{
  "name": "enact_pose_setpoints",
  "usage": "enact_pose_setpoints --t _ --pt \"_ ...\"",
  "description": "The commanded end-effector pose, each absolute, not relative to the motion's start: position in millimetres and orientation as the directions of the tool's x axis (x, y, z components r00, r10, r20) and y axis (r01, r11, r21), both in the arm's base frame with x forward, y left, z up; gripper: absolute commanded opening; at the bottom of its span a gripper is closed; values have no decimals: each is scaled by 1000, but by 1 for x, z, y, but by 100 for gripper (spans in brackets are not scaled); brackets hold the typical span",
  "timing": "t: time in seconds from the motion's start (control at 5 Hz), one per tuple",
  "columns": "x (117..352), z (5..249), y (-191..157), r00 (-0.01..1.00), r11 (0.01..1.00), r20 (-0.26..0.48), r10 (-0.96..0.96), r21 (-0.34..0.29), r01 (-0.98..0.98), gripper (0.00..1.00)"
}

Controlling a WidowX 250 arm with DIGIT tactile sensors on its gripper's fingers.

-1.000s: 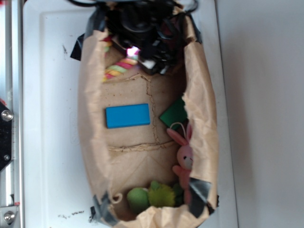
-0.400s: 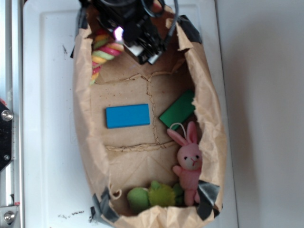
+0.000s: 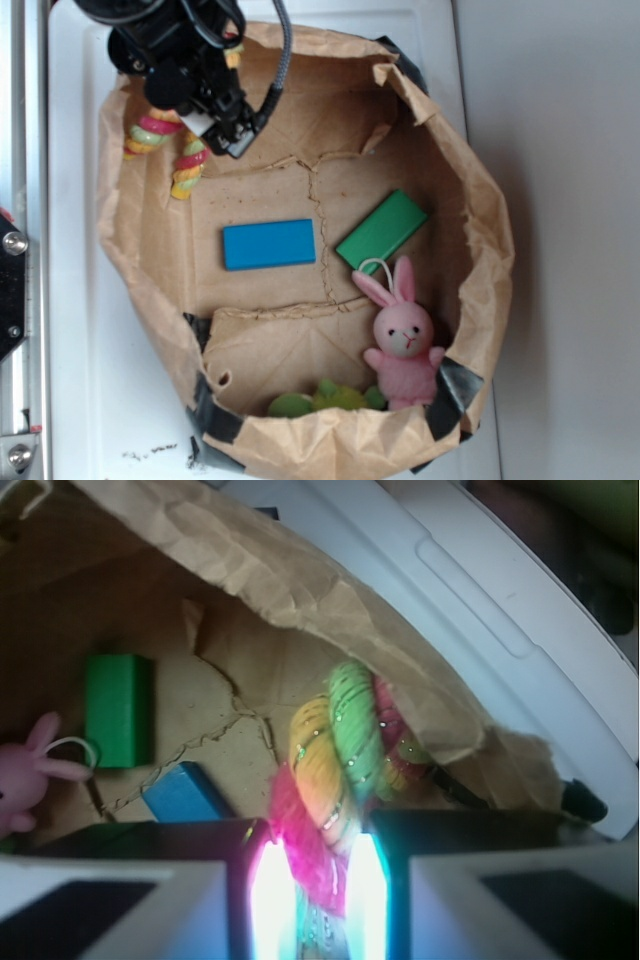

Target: Grab the multicolored rope.

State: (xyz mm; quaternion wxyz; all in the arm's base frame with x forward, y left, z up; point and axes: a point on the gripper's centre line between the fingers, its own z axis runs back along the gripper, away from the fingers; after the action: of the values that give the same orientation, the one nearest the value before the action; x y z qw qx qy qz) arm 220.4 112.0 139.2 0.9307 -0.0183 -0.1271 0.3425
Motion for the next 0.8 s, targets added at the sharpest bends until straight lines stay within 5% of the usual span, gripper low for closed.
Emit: enact_pose_setpoints --t 0.0,0.2,0.6 --pt "228 150 112 816 863 280 506 -157 -481 0" --pt "230 156 97 859 932 362 362 -156 -327 0" --pt "213 160 27 857 967 462 228 -8 -253 0"
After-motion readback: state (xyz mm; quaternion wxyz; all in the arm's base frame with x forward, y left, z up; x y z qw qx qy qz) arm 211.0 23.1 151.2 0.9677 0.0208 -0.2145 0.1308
